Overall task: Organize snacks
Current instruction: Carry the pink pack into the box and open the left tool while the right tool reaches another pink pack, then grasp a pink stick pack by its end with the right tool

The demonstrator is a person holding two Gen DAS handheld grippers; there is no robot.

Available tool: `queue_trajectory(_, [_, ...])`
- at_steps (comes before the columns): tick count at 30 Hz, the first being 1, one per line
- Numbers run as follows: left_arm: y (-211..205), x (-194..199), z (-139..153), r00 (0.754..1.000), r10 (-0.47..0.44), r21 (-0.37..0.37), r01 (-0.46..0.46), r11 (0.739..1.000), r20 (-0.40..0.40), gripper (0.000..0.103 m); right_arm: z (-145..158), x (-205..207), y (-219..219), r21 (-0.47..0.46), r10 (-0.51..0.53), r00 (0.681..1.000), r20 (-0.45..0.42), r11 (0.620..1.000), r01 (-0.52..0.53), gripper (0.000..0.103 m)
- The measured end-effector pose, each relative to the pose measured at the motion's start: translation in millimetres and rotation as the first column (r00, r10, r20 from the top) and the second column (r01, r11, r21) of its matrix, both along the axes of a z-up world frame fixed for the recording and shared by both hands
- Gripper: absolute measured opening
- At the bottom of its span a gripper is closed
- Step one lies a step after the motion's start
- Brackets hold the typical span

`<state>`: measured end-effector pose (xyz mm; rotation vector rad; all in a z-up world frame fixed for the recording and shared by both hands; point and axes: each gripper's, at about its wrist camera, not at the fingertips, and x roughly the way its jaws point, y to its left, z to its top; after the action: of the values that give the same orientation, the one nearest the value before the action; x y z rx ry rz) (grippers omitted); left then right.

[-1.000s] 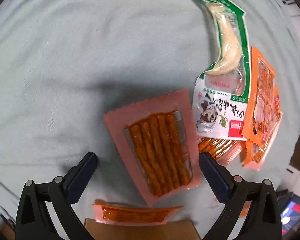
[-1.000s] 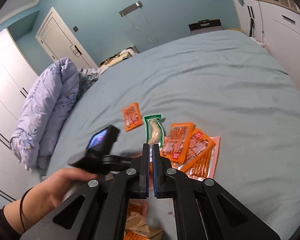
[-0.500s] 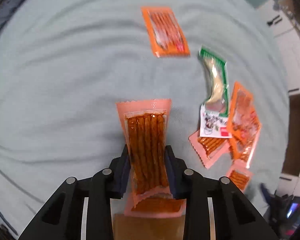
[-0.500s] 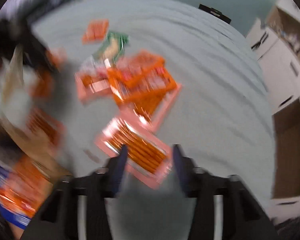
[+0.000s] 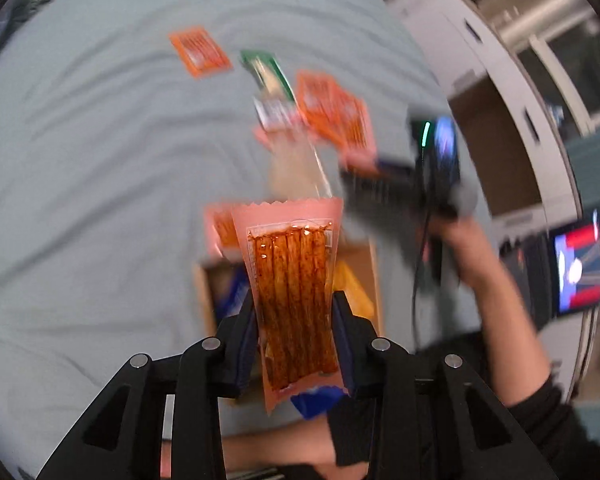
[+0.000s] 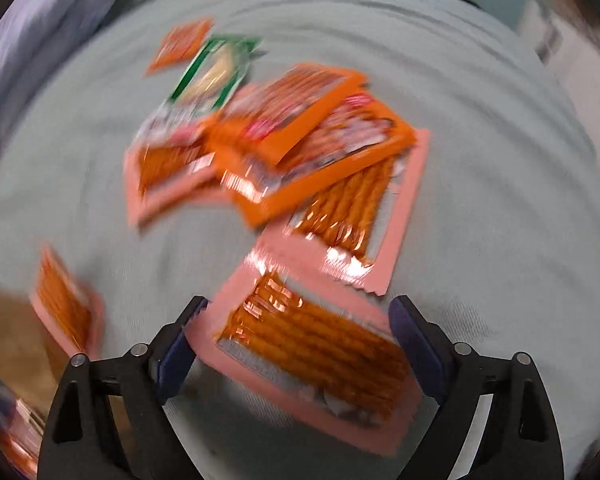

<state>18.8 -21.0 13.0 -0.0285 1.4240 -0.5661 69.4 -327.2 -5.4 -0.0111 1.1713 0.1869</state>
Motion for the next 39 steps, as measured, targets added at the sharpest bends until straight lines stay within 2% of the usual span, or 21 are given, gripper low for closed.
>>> queue_trajectory(1, [-1,-5,-6,1.000,-0.008,0.007,0.008,1.000,-0.004,0.036,1,0,-9,0.045,-0.035,0.999,0.002,0.998,0.035,0.058])
queue_trajectory(2, [-7,-7,-22,1.000,-0.016,0.016,0.016,1.000,-0.011,0.039,5,1,-19,0.136,-0.065,0.998,-0.003,0.989,0.065,0.045])
queue_trajectory(4, [-14,-8,-50,0.999,-0.023,0.036,0.025,0.999,-0.036,0.045,11,-3,-40,0.314,-0.125,0.992,-0.030,0.941,0.128,0.000])
queue_trajectory(5, [-15,-7,-62,0.999,-0.018,0.047,0.020,0.999,-0.029,0.046,12,-8,-52,0.347,-0.179,0.983,-0.050,0.919,0.185,0.000])
queue_trajectory(7, [-13,-6,-72,1.000,-0.003,0.076,0.005,0.997,-0.023,0.046,13,-17,-68,0.333,-0.235,0.971,-0.048,0.912,0.237,0.000])
queue_trajectory(9, [-11,-6,-70,0.999,-0.029,0.064,0.030,0.997,-0.016,0.055,17,-30,-77,0.291,-0.270,0.962,-0.047,0.917,0.272,0.000])
queue_trajectory(10, [-9,-6,-67,0.999,-0.034,0.056,0.034,0.998,0.001,0.065,23,-39,-77,0.276,-0.277,0.960,-0.045,0.920,0.279,0.000])
queue_trajectory(12, [-1,-7,-53,0.996,-0.015,0.066,0.009,0.998,0.088,0.074,37,-48,-74,0.255,-0.287,0.958,-0.003,0.926,0.278,0.001])
queue_trajectory(14, [8,-5,-43,0.987,0.016,0.082,-0.030,0.996,0.160,0.075,59,-56,-73,0.303,-0.298,0.950,0.088,0.917,0.260,0.000])
queue_trajectory(20, [32,9,-42,0.952,0.088,0.204,-0.152,0.967,0.292,0.075,90,-83,-73,0.330,-0.353,0.916,0.191,0.902,0.279,0.000])
queue_trajectory(22, [37,10,-42,0.951,0.106,0.188,-0.165,0.968,0.292,0.075,99,-100,-74,0.341,-0.361,0.906,0.222,0.899,0.275,0.000])
queue_trajectory(24, [44,11,-36,0.952,0.134,0.145,-0.179,0.973,0.276,0.075,112,-120,-81,0.389,-0.390,0.881,0.269,0.880,0.271,0.000])
queue_trajectory(26, [47,13,-32,0.953,0.151,0.119,-0.188,0.975,0.264,0.075,123,-139,-85,0.466,-0.390,0.871,0.299,0.856,0.223,0.000])
queue_trajectory(30, [50,13,-28,0.948,0.168,0.122,-0.207,0.971,0.270,0.075,137,-176,-76,0.543,-0.351,0.865,0.359,0.832,0.113,0.000])
queue_trajectory(32, [52,13,-30,0.951,0.179,0.117,-0.214,0.970,0.252,0.075,135,-184,-67,0.513,-0.333,0.872,0.359,0.851,0.114,0.000])
queue_trajectory(34, [53,16,-34,0.955,0.194,0.107,-0.222,0.969,0.225,0.075,117,-177,-60,0.460,-0.338,0.895,0.291,0.870,0.179,0.000])
queue_trajectory(35, [56,15,-34,0.957,0.201,0.102,-0.226,0.969,0.210,0.075,103,-167,-54,0.387,-0.350,0.906,0.239,0.890,0.242,0.000])
queue_trajectory(36, [58,14,-35,0.958,0.207,0.098,-0.230,0.968,0.198,0.075,96,-160,-51,0.335,-0.353,0.910,0.219,0.903,0.270,0.004])
queue_trajectory(37, [60,13,-35,0.958,0.212,0.097,-0.234,0.967,0.194,0.075,83,-148,-45,0.259,-0.337,0.921,0.192,0.923,0.284,0.015])
queue_trajectory(38, [61,12,-34,0.957,0.217,0.101,-0.240,0.966,0.193,0.075,75,-139,-41,0.229,-0.324,0.929,0.179,0.932,0.281,0.025])
queue_trajectory(39, [62,11,-33,0.956,0.221,0.106,-0.244,0.964,0.195,0.075,66,-128,-38,0.207,-0.312,0.937,0.160,0.938,0.277,0.044])
